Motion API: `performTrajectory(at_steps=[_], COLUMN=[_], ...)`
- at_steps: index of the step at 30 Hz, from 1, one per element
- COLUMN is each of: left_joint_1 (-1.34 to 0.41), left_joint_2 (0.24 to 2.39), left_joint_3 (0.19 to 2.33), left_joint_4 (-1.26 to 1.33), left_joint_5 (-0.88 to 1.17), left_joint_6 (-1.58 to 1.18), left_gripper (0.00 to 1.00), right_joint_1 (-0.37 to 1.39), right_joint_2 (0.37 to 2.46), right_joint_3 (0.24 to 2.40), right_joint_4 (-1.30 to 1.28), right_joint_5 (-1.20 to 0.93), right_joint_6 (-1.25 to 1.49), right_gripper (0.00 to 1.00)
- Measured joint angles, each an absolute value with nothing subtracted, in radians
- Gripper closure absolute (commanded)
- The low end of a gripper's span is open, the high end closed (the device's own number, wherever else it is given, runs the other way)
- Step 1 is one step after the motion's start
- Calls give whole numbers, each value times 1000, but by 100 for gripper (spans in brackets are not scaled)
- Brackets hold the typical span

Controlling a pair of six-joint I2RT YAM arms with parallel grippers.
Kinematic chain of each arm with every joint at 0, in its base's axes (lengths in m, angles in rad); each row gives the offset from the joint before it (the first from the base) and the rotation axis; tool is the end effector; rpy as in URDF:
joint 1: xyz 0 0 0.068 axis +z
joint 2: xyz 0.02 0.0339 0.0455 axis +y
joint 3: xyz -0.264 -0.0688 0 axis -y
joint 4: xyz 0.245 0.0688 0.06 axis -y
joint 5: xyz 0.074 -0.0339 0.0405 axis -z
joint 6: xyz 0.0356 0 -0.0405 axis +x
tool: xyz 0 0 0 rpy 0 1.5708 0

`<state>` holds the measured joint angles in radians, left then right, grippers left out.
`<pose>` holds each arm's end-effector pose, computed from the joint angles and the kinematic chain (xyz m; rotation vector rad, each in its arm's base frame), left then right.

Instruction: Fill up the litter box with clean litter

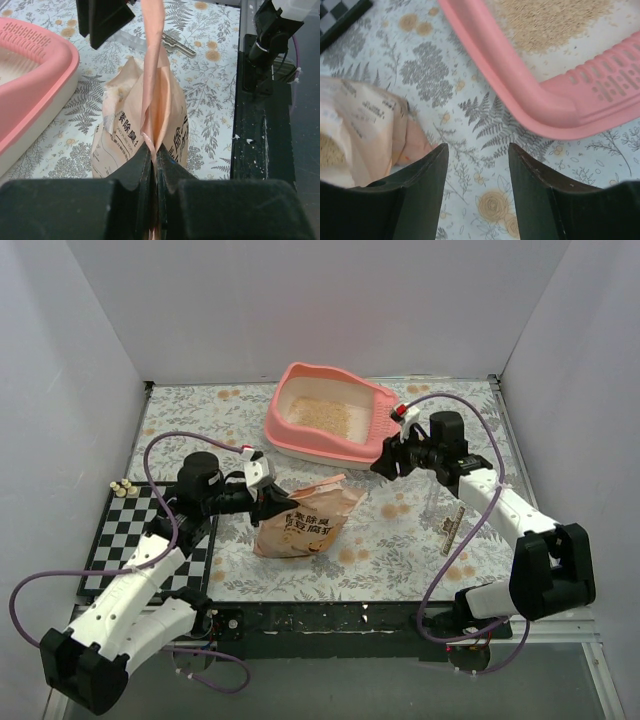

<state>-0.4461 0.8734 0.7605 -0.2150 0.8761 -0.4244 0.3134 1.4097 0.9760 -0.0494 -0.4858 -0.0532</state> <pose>0.1617 -0.1076 0.3167 0.6659 1.9161 -1.3975 0.2980 0.1140 0.2766 -0.6705 1.9446 0.6594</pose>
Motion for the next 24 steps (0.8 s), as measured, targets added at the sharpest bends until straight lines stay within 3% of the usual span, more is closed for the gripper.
performTrajectory(at_steps=[5, 14, 24], left_joint_1=[-446, -447, -447], left_joint_2=[823, 629, 462], left_joint_3=[768, 681, 621], left_joint_4=[-274, -298, -323], left_joint_5=[883, 819, 691], left_joint_6=[-421, -492, -540], left_gripper=[100, 100, 100], right_joint_1=[280, 271, 356], right_joint_2=[1356, 1301, 1270], right_joint_3=[872, 871, 836], right_joint_4=[-79, -300, -287], right_joint_5=[-638, -960, -1160], right_joint_6=[-229, -532, -607], right_gripper=[42, 43, 44])
